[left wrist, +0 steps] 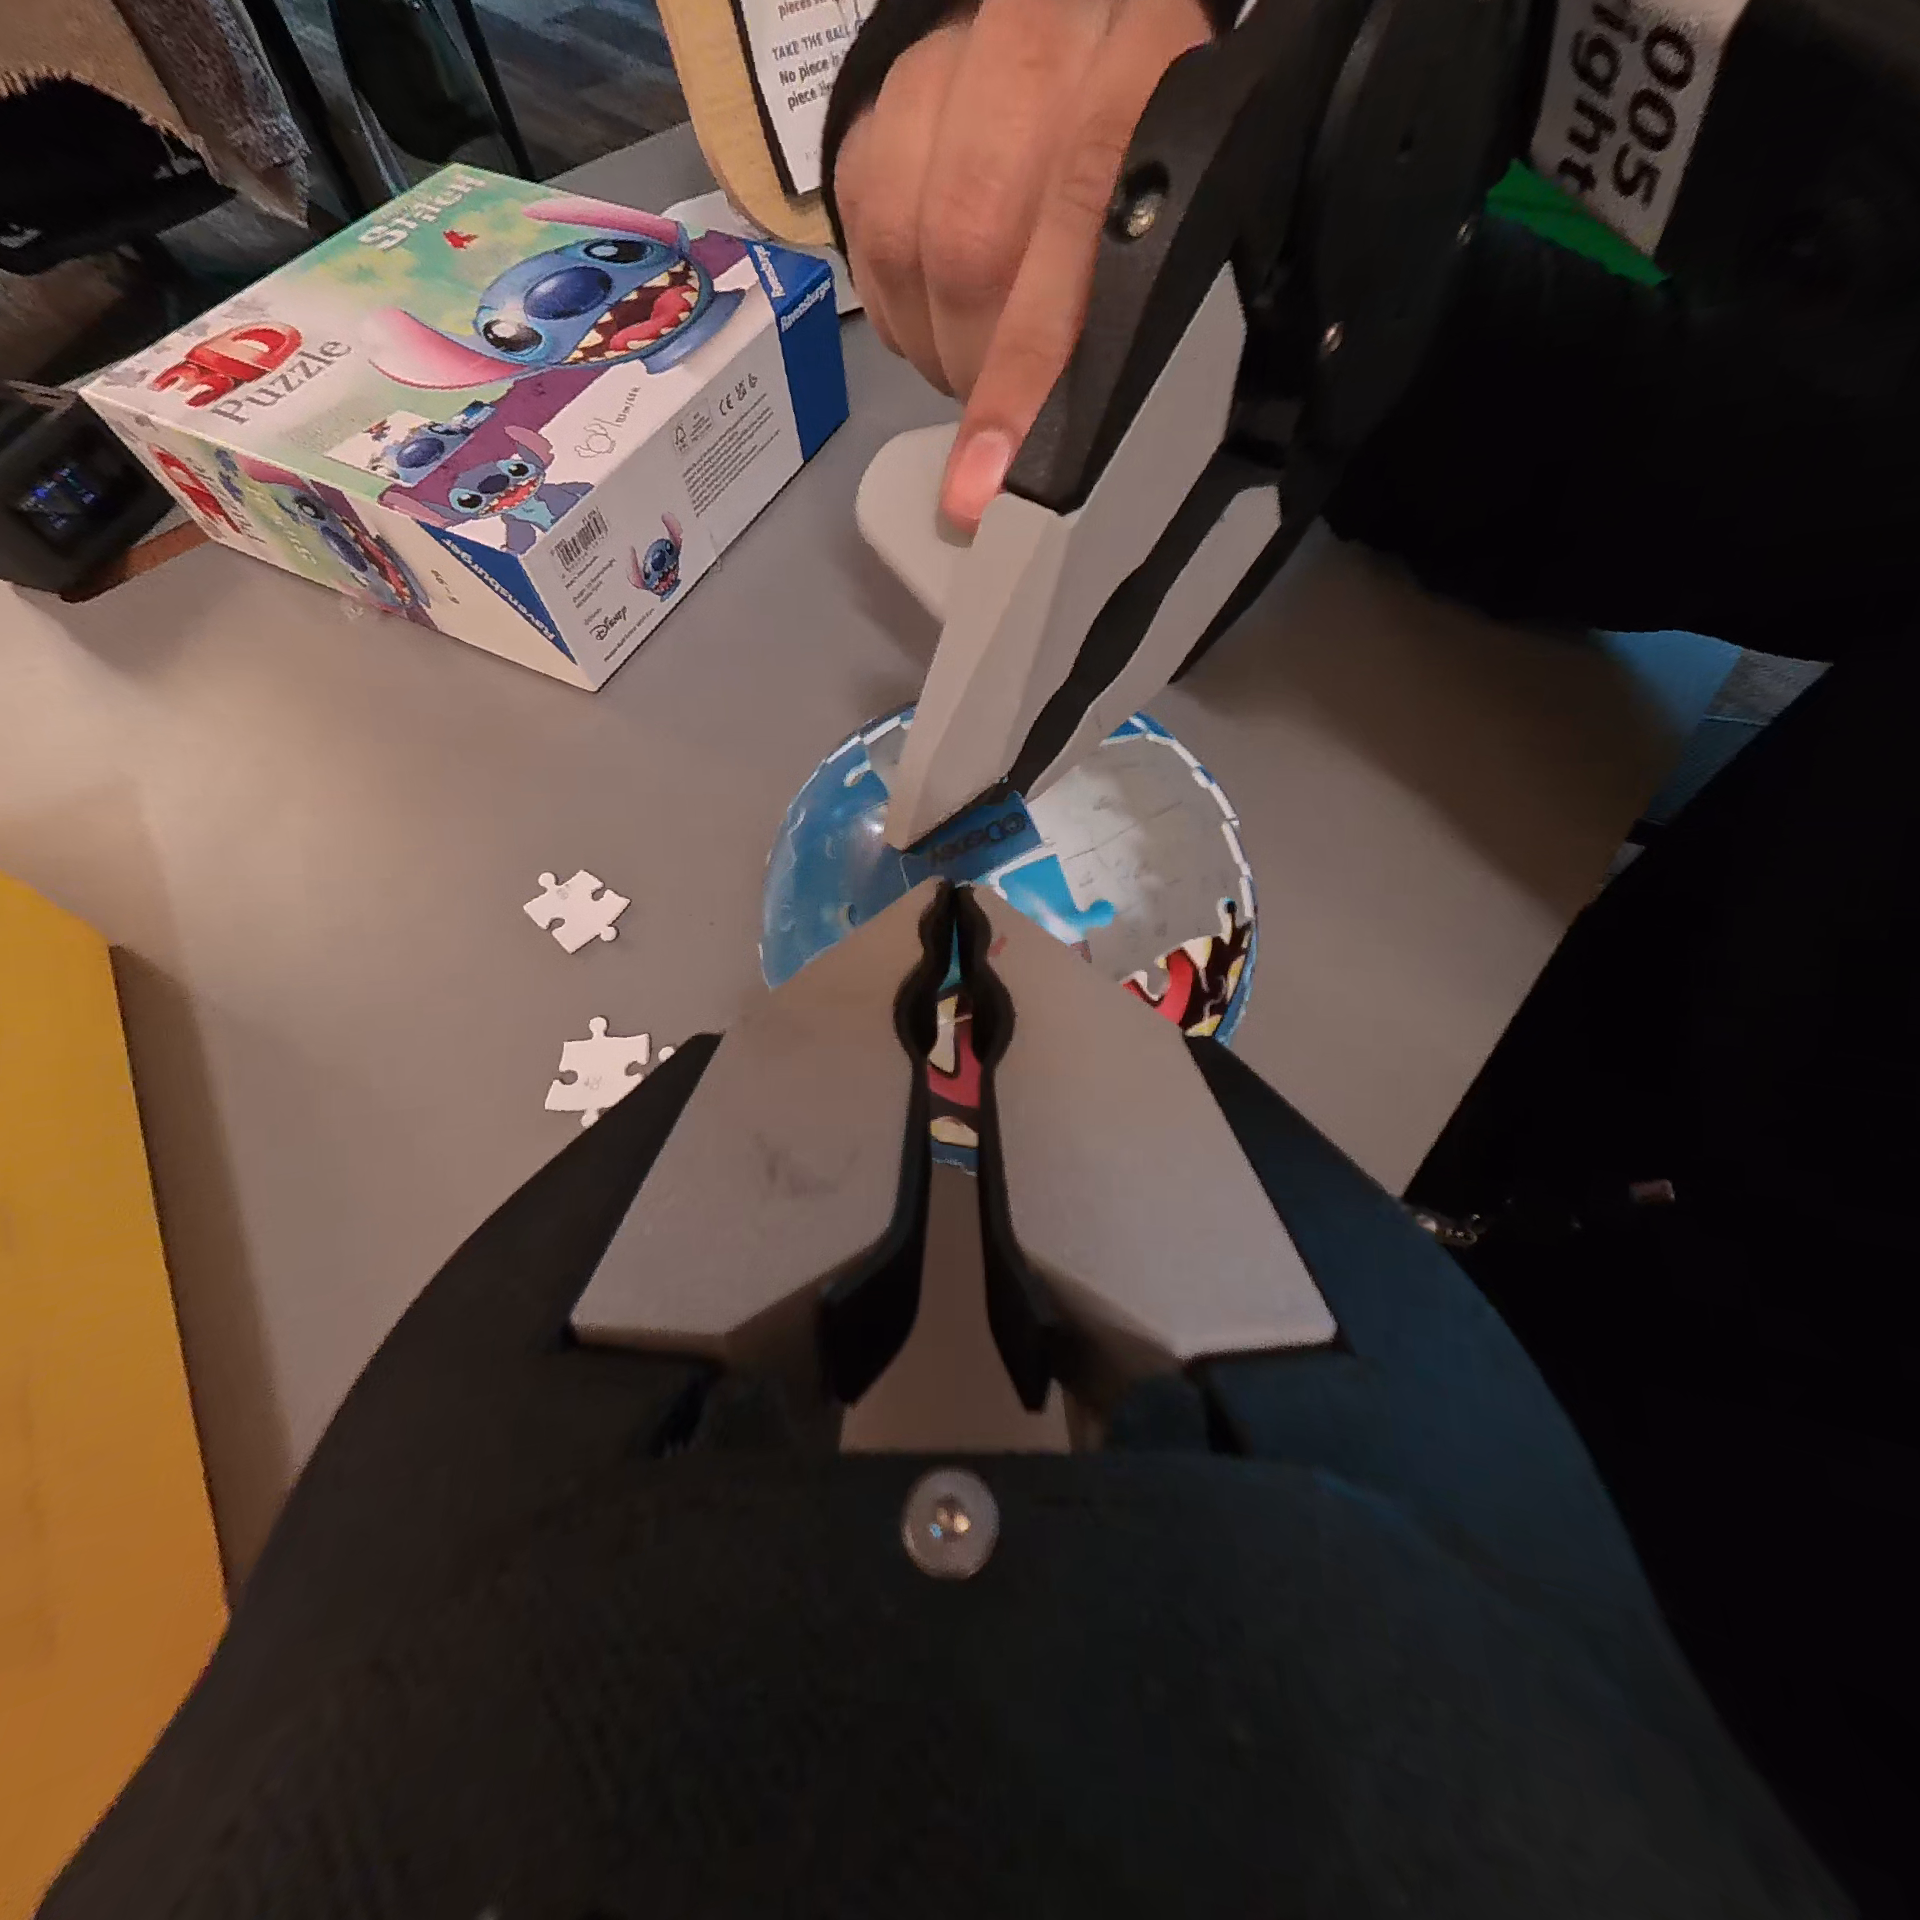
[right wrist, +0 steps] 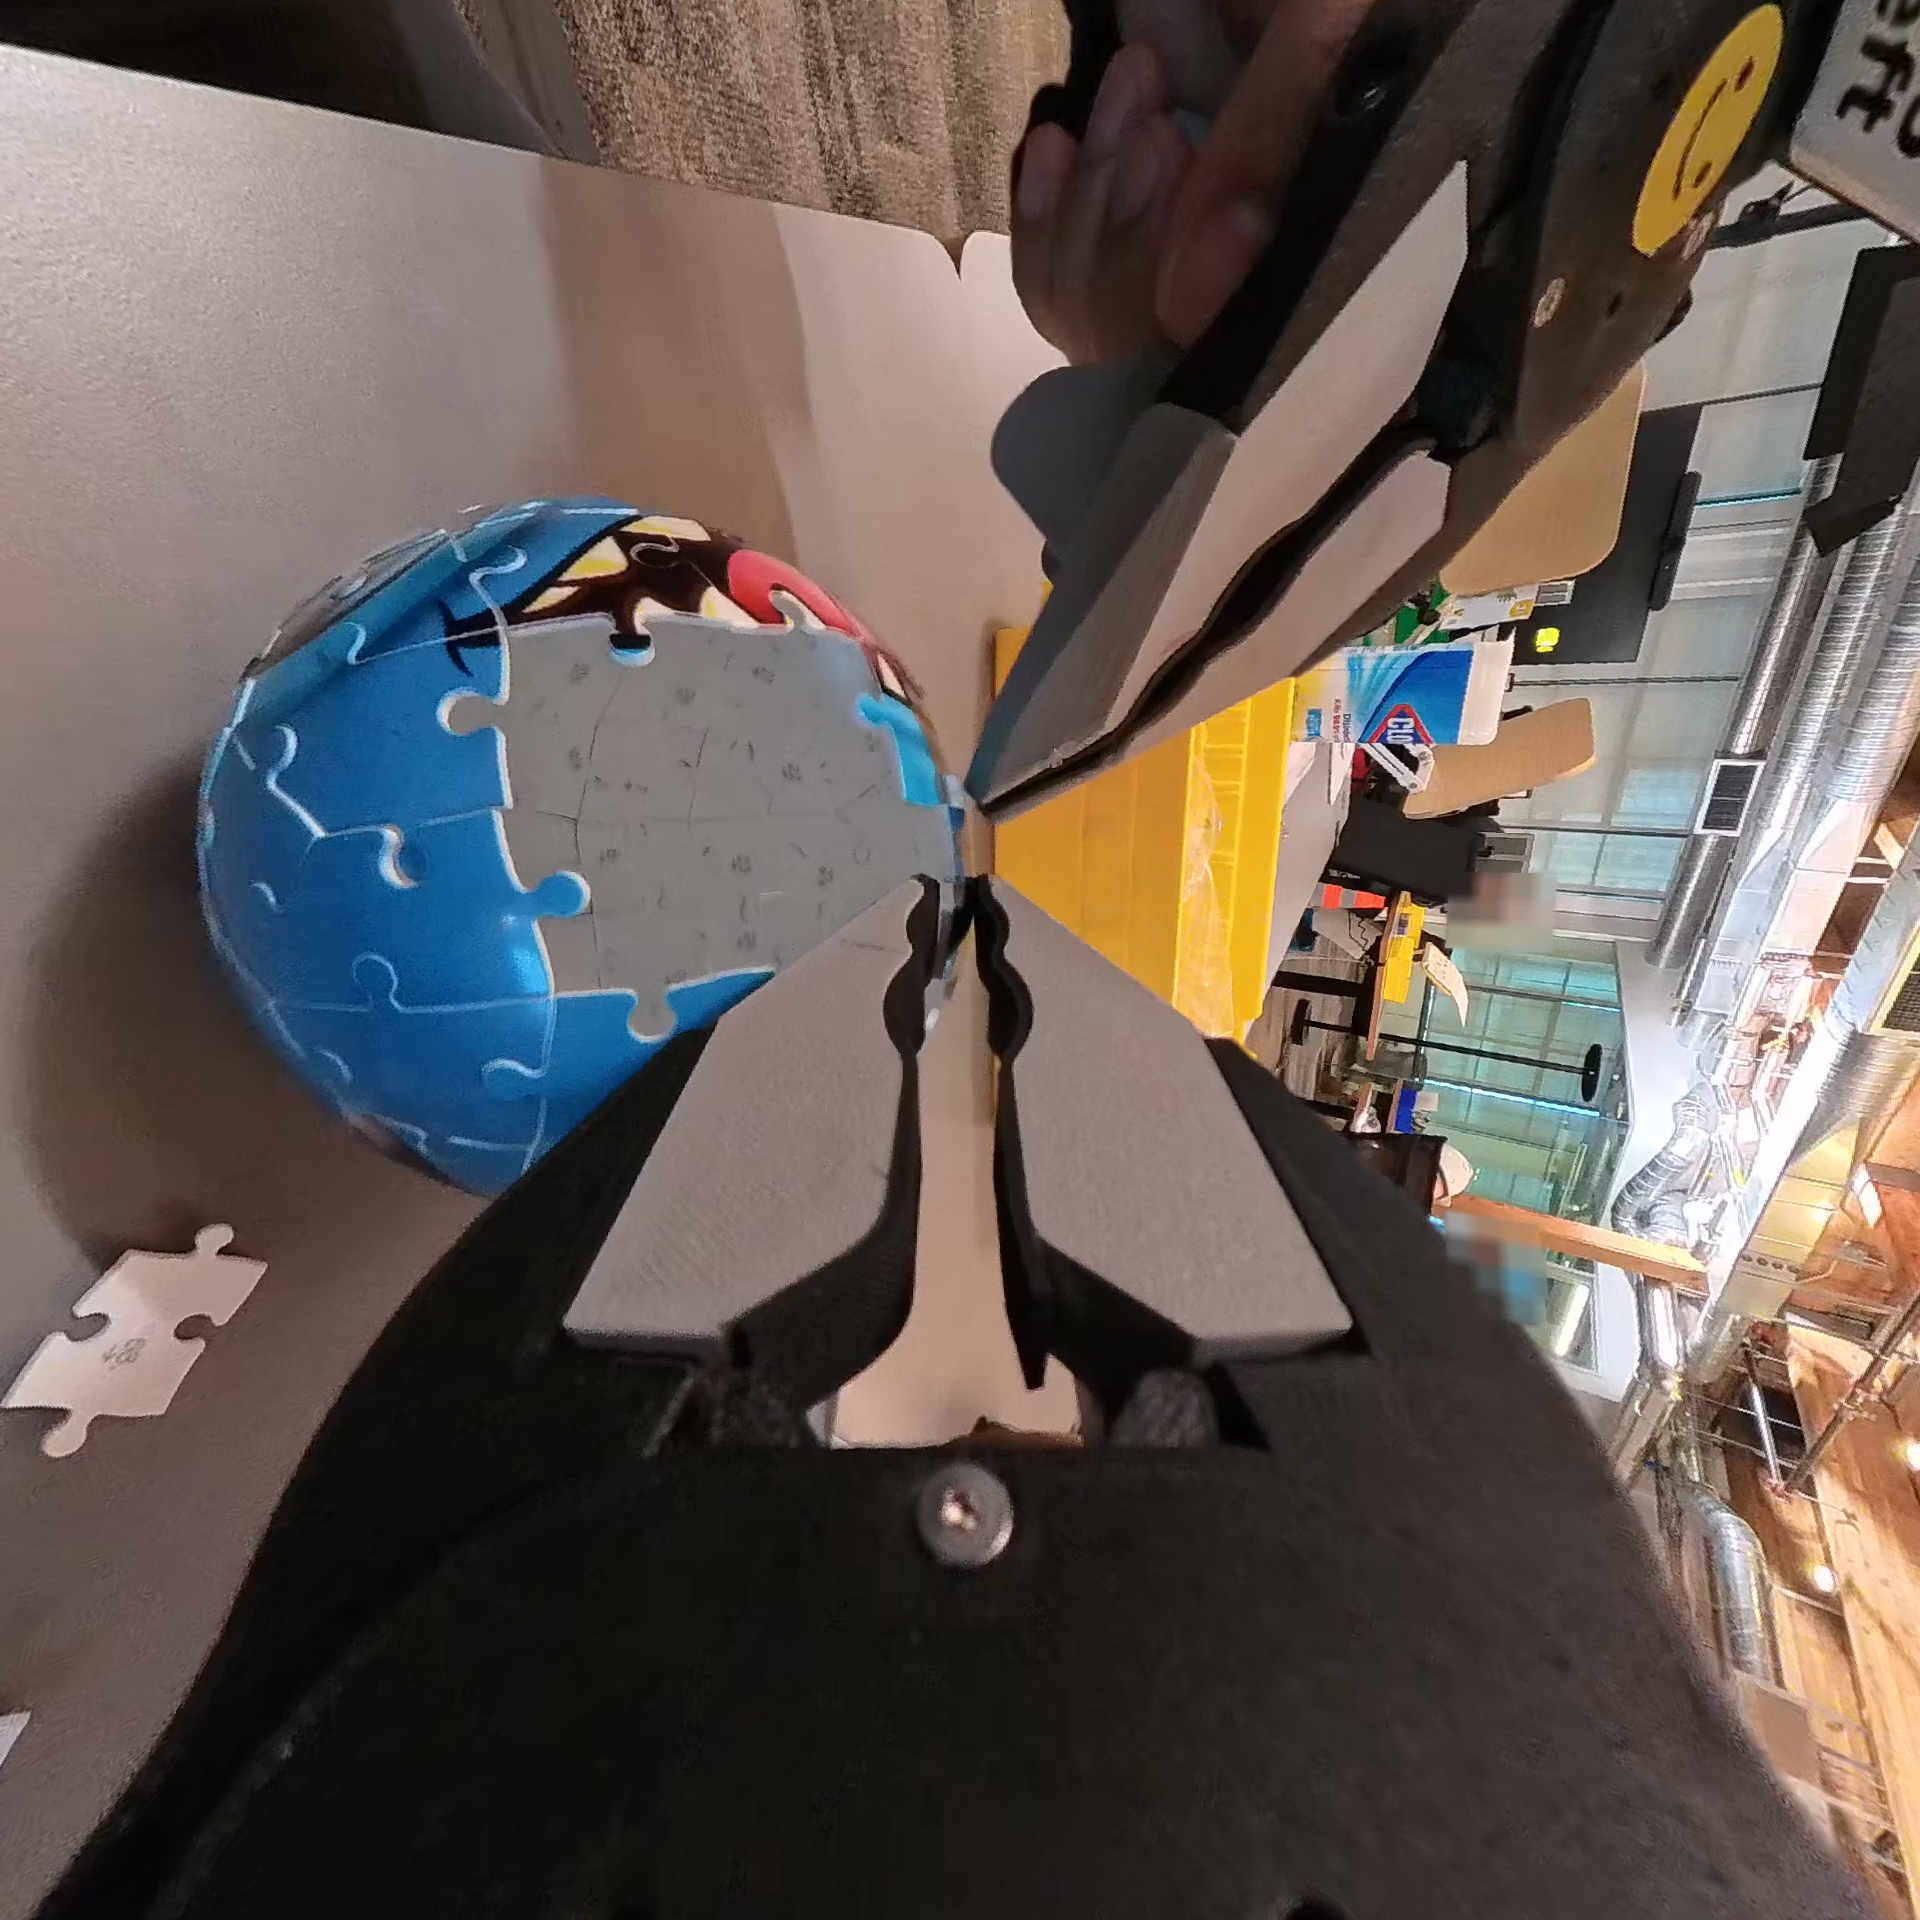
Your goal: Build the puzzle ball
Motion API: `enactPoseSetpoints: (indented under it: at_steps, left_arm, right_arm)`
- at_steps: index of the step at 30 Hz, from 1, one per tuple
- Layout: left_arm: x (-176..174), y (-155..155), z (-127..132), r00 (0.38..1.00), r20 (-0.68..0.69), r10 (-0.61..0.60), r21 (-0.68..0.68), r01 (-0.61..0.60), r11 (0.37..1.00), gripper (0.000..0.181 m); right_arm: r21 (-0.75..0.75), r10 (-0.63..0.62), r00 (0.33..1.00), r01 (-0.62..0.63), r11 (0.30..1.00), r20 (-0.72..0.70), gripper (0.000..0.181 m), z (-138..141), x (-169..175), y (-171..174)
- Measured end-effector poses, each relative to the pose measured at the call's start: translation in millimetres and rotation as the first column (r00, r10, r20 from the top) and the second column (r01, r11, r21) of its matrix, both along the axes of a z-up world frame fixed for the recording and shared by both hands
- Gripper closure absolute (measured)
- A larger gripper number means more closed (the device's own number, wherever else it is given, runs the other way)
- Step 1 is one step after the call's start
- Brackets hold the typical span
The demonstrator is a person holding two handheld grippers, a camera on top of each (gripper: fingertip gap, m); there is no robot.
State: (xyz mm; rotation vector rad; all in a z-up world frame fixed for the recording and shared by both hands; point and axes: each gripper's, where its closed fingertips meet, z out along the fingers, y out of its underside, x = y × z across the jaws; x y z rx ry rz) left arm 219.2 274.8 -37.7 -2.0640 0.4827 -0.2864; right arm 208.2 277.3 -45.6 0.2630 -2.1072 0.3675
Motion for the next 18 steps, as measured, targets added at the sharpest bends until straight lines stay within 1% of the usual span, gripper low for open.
enactPoseSetpoints:
  at_steps: [1,6,12,16,18]
  left_arm:
    - [1.3,-0.2,0.2,1.000,0.014,-0.010,-0.002,0.010,1.000,0.181]
    - [1.6,1.6,-0.7,1.000,0.009,-0.020,0.000,0.020,1.000,0.181]
    - [1.8,2.5,-0.5,1.000,0.000,-0.025,0.001,0.025,1.000,0.181]
    - [2.7,3.5,0.3,1.000,-0.006,-0.031,0.003,0.031,1.000,0.181]
    - [2.7,3.8,0.4,0.999,-0.006,-0.033,0.003,0.033,0.999,0.181]
  right_arm:
    - [0.003,0.004,1.000,-0.004,1.000,-0.004,0.178,0.1,0.2,0.1]
    - [-0.009,0.000,1.000,0.000,1.000,0.015,0.176,-0.1,0.8,-0.3]
    - [-0.081,0.019,0.997,-0.012,0.997,0.081,0.169,3.9,8.5,1.2]
    - [-0.167,0.059,0.988,-0.034,0.985,0.144,0.171,9.1,17.4,-0.5]
    - [-0.237,0.078,0.981,-0.034,0.971,0.178,0.176,14.8,20.2,-1.3]
